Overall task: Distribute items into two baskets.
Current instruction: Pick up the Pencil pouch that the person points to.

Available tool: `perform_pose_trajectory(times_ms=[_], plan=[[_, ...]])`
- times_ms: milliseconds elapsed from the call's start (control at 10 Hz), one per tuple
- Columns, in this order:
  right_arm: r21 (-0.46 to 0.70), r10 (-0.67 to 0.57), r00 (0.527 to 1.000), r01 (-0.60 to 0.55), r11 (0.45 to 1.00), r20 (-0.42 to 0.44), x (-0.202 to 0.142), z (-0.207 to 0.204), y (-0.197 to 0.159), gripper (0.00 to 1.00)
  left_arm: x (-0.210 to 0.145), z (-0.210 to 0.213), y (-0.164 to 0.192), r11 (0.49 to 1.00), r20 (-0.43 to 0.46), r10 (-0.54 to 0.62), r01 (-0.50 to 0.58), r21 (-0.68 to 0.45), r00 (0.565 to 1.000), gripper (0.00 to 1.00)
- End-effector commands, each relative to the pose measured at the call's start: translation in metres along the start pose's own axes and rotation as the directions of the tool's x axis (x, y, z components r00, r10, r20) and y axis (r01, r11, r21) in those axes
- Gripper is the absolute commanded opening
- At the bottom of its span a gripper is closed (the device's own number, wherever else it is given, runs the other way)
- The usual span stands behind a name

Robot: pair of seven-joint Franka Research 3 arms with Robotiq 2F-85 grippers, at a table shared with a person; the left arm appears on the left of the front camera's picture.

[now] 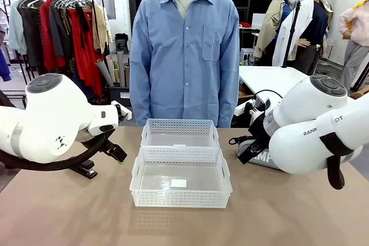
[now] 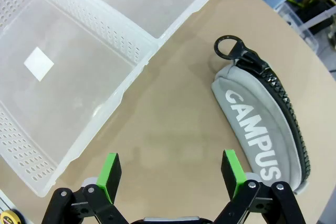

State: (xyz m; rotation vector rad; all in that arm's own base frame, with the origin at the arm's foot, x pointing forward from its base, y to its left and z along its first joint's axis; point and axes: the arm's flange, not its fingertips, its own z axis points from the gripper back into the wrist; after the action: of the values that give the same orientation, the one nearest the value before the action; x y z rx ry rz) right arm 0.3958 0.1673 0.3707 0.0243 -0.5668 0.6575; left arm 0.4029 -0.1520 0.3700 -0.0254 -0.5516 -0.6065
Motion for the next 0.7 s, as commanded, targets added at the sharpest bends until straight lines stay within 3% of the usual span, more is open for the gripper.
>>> perform_pose_trajectory(times_ms=[0,300,600], plan=[[0.075,0.001,1.000,-0.001,0.997,0.003,-0.001,0.002,0.001,1.00,0.000,0.004,0.003,1.000,0.006,0.001,-0.001,0.002,1.000,1.00],[0.138,-0.068,0.998,0.066,0.988,0.012,0.003,0.019,-0.014,1.00,0.001,0.028,0.021,0.997,0.063,0.063,-0.065,0.032,0.996,1.00],[0.113,-0.067,0.998,0.065,0.991,0.010,0.006,0.032,-0.030,1.00,0.000,0.044,0.031,0.998,0.078,0.059,-0.060,0.013,0.995,1.00]])
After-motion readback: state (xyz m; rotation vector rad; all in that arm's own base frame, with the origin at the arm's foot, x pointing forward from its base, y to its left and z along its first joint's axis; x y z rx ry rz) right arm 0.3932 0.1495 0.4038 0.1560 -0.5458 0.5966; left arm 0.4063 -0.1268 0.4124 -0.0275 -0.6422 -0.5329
